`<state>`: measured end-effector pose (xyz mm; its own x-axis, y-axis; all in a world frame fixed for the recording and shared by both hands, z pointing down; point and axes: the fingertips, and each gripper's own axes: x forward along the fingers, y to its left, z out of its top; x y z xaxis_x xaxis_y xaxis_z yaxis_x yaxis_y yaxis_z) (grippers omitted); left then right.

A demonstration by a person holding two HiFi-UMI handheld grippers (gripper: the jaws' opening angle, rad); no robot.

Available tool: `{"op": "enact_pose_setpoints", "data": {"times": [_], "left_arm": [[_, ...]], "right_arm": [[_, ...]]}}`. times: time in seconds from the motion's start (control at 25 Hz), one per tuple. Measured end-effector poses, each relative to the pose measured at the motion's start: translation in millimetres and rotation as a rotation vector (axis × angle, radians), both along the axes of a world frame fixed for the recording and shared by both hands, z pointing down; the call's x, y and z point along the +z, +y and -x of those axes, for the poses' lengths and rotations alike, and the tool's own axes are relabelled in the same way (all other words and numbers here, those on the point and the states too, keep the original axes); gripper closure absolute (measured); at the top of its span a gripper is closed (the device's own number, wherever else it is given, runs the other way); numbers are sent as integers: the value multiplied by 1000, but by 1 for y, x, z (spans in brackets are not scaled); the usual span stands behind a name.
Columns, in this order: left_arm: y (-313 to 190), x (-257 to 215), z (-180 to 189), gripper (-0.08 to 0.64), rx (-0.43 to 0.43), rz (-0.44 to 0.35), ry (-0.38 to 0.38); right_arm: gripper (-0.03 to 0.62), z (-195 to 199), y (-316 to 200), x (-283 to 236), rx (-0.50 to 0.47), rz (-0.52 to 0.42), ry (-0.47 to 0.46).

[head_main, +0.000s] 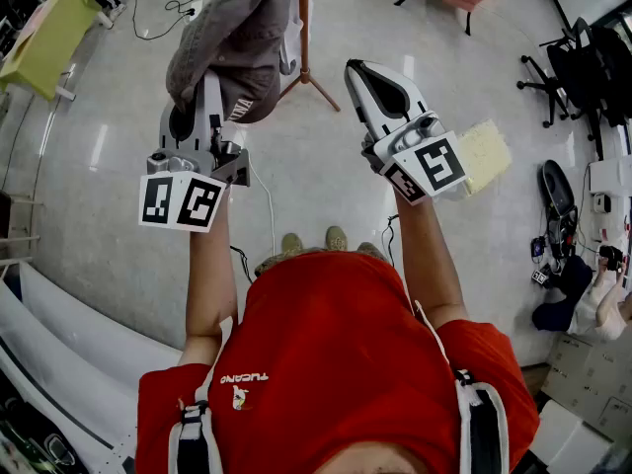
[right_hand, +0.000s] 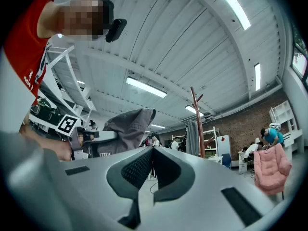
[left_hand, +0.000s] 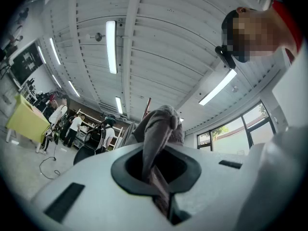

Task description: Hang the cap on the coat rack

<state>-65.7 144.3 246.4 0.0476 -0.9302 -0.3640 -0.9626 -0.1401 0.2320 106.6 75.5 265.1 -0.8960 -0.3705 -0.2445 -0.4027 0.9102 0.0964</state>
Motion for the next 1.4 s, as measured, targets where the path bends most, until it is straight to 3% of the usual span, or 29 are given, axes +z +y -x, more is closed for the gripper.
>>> {"op": "enact_pose_setpoints", "data": {"times": [0.52,0.88,1.4], "left_arm": [[1,4,24,541,7,5,14],[-4,14,63,541,31,22,15],[-72,34,102,541,39,69,31]], "right_arm": [[569,21,3,-4,-6,21,-25],[569,54,5,-4,21,-3,-5],[568,81,-57,4,35,-37,26]]}}
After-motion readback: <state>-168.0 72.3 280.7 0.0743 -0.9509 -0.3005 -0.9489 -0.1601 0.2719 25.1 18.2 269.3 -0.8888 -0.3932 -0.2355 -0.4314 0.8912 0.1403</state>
